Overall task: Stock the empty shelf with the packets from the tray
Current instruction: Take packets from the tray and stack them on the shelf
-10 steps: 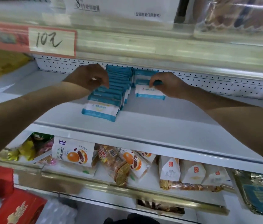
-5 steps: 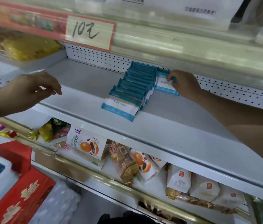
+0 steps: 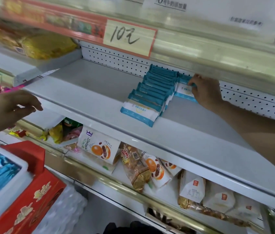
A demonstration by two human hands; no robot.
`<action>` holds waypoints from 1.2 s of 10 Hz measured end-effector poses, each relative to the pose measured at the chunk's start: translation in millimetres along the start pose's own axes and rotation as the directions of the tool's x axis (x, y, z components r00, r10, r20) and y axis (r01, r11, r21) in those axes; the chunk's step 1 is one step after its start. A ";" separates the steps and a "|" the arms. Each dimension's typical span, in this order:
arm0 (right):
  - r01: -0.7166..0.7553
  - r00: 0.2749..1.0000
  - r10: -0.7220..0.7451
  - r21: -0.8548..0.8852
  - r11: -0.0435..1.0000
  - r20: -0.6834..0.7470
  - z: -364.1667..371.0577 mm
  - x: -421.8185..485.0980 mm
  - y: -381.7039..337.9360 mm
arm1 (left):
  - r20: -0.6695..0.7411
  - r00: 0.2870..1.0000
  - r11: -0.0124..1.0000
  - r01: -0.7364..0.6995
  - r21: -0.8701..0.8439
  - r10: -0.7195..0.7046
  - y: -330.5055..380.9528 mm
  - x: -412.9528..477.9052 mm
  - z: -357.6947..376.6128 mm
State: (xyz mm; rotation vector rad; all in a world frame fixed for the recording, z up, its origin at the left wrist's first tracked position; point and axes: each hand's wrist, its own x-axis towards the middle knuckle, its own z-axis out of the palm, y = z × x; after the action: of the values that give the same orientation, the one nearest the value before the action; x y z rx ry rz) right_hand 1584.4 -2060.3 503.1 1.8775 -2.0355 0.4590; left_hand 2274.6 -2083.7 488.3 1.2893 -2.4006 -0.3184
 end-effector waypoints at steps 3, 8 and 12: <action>0.045 0.998 -0.033 0.233 0.971 -0.054 -33.4 19.3 -126.9 | -0.069 0.981 0.976 0.187 0.114 -0.180 -29.9 -69.0 -39.2; 0.669 0.675 -0.719 0.548 0.502 -0.166 -17.9 -34.4 -516.1 | -0.082 0.801 0.793 0.598 0.118 -0.593 -48.6 -280.4 -82.3; 0.502 0.289 -0.926 0.785 0.363 0.244 24.1 -153.4 -708.2 | -0.216 0.596 0.615 0.788 -0.026 -0.773 -23.5 -417.1 -69.8</action>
State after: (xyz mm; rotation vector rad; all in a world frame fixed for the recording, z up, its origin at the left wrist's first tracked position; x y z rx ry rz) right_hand 2301.2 -1990.0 420.1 3.5429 -0.8580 0.0732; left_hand 2530.5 -1749.1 444.2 2.2520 -1.5327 -0.3066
